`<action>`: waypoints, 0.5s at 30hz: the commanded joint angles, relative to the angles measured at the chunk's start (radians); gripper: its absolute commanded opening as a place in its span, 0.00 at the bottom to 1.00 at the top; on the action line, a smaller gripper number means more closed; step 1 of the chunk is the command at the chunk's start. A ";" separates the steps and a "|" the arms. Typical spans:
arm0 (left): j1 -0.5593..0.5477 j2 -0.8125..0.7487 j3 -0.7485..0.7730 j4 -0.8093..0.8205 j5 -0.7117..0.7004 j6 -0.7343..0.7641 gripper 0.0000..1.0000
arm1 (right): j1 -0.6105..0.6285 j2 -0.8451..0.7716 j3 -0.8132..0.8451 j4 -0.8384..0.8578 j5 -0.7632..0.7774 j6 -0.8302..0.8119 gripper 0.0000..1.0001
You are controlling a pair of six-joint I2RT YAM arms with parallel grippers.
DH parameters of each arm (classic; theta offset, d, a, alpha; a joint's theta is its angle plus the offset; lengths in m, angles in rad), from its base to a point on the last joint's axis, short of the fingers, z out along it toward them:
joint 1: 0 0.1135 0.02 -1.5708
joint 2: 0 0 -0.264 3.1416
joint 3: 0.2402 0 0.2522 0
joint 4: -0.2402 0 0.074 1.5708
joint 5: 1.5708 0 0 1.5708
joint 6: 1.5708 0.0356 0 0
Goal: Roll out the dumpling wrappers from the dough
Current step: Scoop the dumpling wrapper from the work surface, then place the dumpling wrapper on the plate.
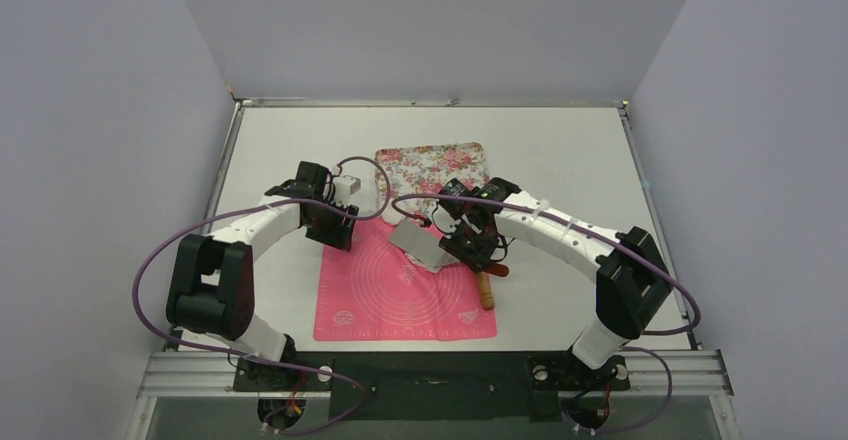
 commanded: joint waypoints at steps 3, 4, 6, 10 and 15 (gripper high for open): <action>-0.004 -0.015 0.022 0.023 0.006 0.015 0.51 | 0.012 0.030 0.120 -0.084 0.009 0.070 0.00; -0.005 -0.015 0.021 0.022 0.008 0.015 0.51 | 0.014 0.045 0.151 -0.097 0.006 0.083 0.02; -0.006 -0.018 0.018 0.024 0.008 0.015 0.52 | 0.017 0.078 0.159 -0.119 0.003 0.084 0.04; -0.006 -0.023 0.016 0.022 0.005 0.016 0.51 | 0.013 0.097 0.137 -0.106 0.006 0.079 0.06; -0.005 -0.023 0.024 0.024 0.012 0.019 0.51 | -0.005 0.084 0.101 -0.060 -0.023 0.088 0.07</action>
